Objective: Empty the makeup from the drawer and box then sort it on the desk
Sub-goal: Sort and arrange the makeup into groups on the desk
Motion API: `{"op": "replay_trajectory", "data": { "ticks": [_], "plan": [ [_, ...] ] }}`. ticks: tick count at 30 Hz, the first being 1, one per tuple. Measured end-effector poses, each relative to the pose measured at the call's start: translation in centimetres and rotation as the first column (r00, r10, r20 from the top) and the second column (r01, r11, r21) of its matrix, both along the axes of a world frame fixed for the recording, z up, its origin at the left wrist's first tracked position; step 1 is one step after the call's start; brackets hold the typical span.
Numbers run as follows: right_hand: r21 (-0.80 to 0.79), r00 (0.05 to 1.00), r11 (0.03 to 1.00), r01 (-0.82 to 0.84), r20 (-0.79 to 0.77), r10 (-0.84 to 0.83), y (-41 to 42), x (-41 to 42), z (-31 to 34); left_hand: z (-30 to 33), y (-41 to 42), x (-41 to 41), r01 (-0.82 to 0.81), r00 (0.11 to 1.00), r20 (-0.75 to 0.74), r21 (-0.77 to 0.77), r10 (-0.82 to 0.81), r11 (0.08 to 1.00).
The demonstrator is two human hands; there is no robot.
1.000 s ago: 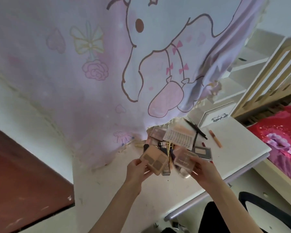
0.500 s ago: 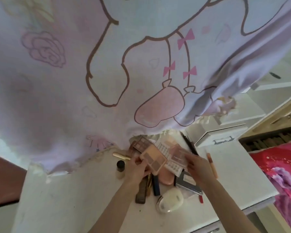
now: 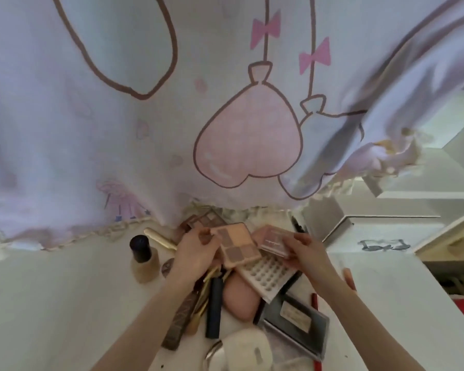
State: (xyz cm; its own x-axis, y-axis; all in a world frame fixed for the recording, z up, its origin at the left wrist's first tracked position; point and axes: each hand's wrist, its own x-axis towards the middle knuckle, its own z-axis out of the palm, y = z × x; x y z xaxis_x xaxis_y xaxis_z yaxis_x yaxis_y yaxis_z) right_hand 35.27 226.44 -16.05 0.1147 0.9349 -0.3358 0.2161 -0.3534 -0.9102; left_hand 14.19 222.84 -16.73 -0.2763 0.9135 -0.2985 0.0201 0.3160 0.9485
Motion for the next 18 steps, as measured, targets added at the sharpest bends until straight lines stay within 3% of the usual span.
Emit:
{"op": "replay_trajectory", "data": {
  "ticks": [3,5,11,15,18],
  "plan": [
    [0.133,0.966,0.978,-0.158,0.228,0.125,0.6,0.7,-0.8,-0.8,0.1,0.4,-0.099,0.985,-0.133,0.057,0.106,0.993],
    [0.164,0.948,0.960,-0.228,0.264,0.180,0.5,1.0,-0.9,-0.6,-0.4,1.5,-0.120,0.958,-0.248,0.097,0.141,0.988],
    [0.179,0.898,0.924,-0.337,0.355,0.259,-1.5,2.1,-0.4,0.9,-4.3,4.5,0.060,0.733,-0.680,0.070,0.004,0.996],
    [0.245,0.934,0.921,-0.304,0.268,0.238,-3.8,3.2,0.1,1.7,-7.0,5.7,0.132,0.665,-0.746,0.177,0.045,0.975],
    [0.384,0.912,0.849,-0.364,0.330,0.242,-7.3,4.2,-0.1,0.8,-9.7,6.1,0.233,0.654,-0.755,0.260,0.047,0.937]
  ]
}}
